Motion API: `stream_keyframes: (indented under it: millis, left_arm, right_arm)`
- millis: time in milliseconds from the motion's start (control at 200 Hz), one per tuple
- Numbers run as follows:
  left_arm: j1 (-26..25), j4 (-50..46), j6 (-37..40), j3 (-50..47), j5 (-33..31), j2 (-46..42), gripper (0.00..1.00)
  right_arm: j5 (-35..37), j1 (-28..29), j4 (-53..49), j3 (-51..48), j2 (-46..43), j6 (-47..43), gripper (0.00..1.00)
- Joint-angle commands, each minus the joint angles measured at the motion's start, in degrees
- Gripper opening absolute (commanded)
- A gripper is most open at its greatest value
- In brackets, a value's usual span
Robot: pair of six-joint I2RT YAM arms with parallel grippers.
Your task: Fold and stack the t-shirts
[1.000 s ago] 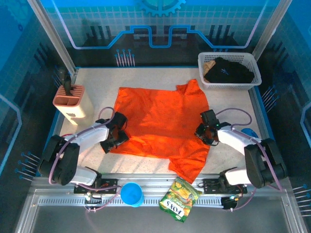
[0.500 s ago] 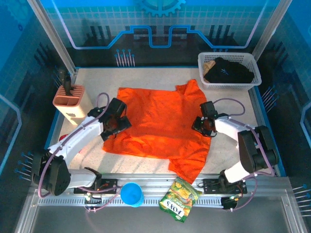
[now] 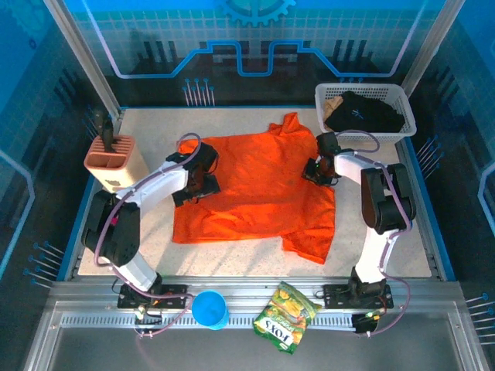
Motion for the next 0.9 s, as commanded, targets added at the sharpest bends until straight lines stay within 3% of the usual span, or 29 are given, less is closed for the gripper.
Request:
stream_keyframes:
  millis: [0, 120, 475, 896]
  left_arm:
    - [1.20, 1.46, 3.79, 3.86, -2.93, 3.32, 0.97]
    - [3.73, 1.51, 6.44, 11.38, -3.84, 10.20, 0.95]
    - [9.47, -6.17, 9.98, 41.04, -1.00, 35.99, 0.61]
    - [13.43, -18.02, 11.81, 68.42, 1.24, 55.63, 0.57]
  right_arm:
    - [-1.53, -0.68, -2.94, 0.84, 0.11, 0.21, 0.26]
    - [-2.32, -0.69, -3.05, 0.19, -0.60, 0.39, 0.26]
    - [-2.89, -0.58, -5.48, -3.01, -8.35, -2.45, 0.29]
    - [-2.11, -0.59, -7.25, -6.75, -13.87, -2.69, 0.33]
